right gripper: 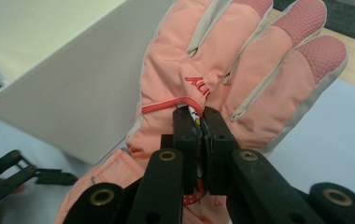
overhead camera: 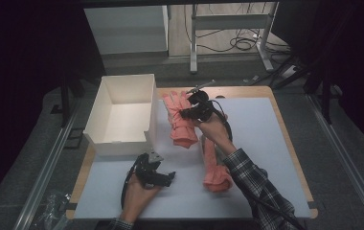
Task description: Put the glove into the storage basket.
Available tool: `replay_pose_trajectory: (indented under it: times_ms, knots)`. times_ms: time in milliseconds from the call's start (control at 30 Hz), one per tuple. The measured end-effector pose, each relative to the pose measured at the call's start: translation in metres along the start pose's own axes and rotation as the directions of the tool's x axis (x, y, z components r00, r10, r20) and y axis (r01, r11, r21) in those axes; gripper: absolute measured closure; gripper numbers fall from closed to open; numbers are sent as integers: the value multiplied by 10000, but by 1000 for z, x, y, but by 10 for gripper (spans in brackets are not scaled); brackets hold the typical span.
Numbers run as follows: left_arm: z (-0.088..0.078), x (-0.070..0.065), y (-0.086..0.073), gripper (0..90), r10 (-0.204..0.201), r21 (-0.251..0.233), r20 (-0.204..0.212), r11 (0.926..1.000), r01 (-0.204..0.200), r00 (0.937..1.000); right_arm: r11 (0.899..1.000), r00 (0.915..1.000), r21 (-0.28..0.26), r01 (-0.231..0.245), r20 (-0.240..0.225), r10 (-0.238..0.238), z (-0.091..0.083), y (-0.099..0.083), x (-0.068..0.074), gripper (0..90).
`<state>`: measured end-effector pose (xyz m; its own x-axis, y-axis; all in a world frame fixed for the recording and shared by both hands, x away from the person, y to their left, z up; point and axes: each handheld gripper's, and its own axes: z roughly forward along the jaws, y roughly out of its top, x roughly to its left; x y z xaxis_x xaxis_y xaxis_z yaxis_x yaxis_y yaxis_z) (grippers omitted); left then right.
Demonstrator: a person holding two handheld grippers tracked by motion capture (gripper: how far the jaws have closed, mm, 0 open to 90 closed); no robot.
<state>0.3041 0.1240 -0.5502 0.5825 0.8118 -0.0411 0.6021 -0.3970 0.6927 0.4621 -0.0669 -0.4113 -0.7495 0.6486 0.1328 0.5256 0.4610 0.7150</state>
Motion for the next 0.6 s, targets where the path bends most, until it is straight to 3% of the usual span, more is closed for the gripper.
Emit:
replay_pose_trajectory:
  times_ms: [333, 600]
  knots:
    - [0, 0, 0, 19, 6, 9, -5, 10000, -6, 10000, 9997, 9999, -214, 122, -26, -123, -42, -20, 9, 856]
    - [0, 0, 0, 19, -32, -13, -2, 10000, 32, 10000, 9983, 9983, -295, -509, 282, 517, -74, -50, 6, 856]
